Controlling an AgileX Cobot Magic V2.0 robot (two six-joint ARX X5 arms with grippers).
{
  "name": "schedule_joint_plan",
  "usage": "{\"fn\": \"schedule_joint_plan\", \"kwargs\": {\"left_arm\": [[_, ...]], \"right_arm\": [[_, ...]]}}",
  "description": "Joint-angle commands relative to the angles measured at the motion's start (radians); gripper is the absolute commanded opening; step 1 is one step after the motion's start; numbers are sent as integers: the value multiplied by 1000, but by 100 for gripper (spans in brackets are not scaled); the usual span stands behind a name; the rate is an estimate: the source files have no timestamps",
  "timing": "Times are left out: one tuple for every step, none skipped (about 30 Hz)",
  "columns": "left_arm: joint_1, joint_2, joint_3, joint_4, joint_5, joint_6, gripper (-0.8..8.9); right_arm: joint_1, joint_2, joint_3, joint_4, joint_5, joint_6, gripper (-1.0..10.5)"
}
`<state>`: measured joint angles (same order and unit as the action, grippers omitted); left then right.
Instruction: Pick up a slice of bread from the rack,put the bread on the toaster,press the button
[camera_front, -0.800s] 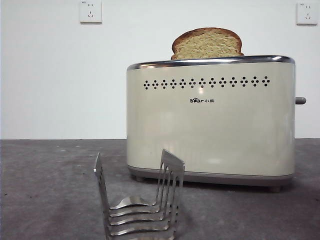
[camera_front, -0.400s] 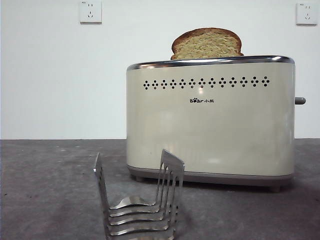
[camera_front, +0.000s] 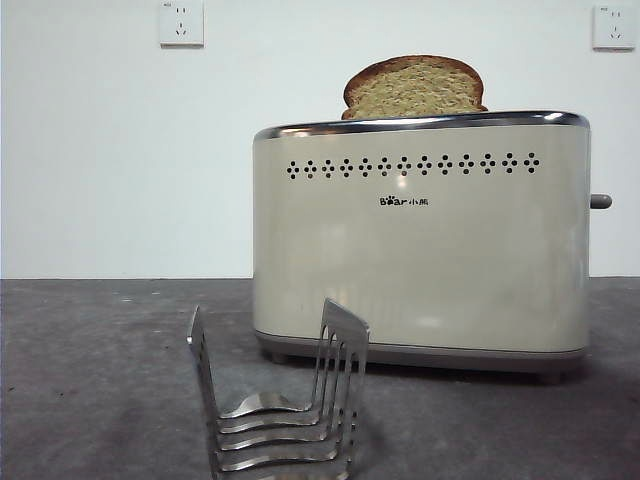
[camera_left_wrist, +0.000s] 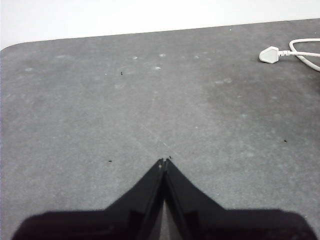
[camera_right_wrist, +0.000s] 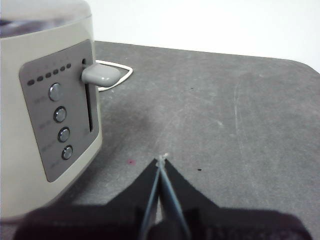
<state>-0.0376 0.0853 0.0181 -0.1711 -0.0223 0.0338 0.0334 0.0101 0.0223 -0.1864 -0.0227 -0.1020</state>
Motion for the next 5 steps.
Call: {"fn": "schedule_joint_plan", "kwargs": {"left_arm": [[3, 0, -10, 7, 3, 1, -3], [3, 0, -10, 7, 3, 0, -3], [3, 0, -10, 7, 3, 0, -3], [3, 0, -10, 7, 3, 0, -3], [3, 0, -10, 7, 4, 0, -3]], "right_arm": [[0, -3, -8, 3, 4, -5, 0], [0, -3, -8, 3, 4, -5, 1], [0, -3, -8, 3, 4, -5, 0], [0, -3, -8, 3, 4, -5, 0], [0, -3, -8, 3, 4, -5, 1]]}}
